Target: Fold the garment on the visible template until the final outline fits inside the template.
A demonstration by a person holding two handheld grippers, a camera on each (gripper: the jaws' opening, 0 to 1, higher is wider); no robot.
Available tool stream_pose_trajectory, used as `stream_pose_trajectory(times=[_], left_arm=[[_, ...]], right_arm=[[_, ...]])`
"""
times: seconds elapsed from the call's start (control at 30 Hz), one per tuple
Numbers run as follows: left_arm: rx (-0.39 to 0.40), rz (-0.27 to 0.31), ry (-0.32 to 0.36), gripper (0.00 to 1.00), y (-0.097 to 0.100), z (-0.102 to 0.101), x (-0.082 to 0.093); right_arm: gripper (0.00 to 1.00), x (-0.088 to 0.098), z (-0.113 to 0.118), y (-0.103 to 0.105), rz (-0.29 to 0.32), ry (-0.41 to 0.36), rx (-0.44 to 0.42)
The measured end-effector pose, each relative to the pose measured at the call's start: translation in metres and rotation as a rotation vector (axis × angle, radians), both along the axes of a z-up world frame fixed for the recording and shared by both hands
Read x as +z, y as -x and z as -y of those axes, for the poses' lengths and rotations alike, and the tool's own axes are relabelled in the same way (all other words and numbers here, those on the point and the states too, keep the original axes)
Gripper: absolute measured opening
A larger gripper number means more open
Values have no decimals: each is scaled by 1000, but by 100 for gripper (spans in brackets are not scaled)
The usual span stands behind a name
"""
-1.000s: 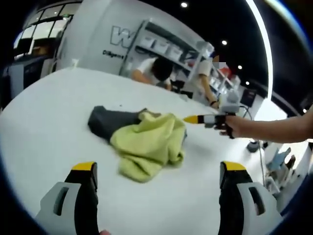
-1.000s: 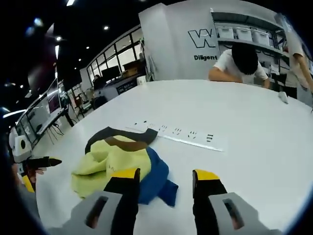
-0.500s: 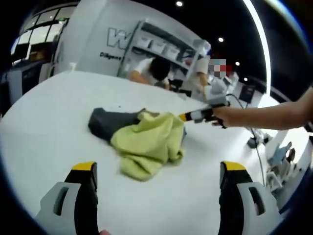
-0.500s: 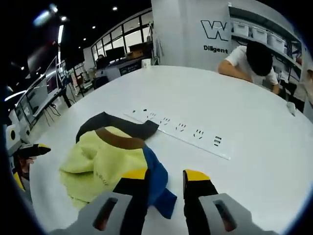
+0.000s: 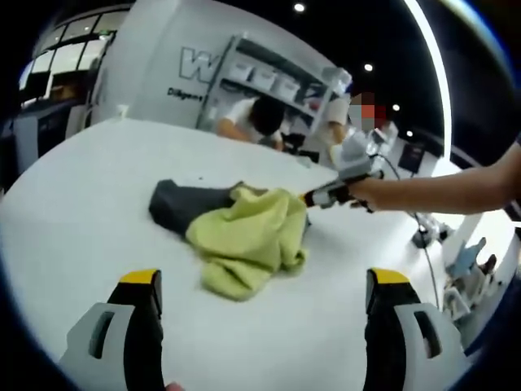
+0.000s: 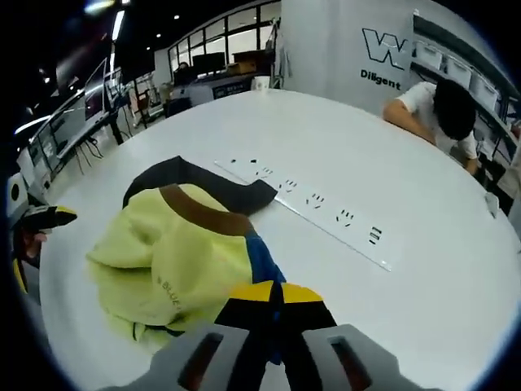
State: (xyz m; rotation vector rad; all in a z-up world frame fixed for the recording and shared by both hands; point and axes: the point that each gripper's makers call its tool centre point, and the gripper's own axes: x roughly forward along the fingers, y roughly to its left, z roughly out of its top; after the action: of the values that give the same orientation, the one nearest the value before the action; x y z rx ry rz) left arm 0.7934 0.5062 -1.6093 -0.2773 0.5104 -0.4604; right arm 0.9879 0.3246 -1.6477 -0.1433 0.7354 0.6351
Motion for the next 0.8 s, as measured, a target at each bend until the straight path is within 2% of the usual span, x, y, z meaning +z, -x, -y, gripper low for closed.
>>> stream_pose_trajectory(times=[0.03, 0.1, 0.4, 0.8], left_arm=[[0, 1, -2, 99, 0, 0, 0], [2, -1, 1, 99, 1, 0, -1], [5, 3, 5, 99, 2, 0, 1], [11, 12, 6, 99, 3, 0, 4]], right_arm=[[0, -3, -3, 1, -1, 37, 15], [0, -7, -1, 3, -13, 63, 24], [0, -13, -5, 10, -27, 120, 94], [0, 9, 0, 5, 70, 187, 131]])
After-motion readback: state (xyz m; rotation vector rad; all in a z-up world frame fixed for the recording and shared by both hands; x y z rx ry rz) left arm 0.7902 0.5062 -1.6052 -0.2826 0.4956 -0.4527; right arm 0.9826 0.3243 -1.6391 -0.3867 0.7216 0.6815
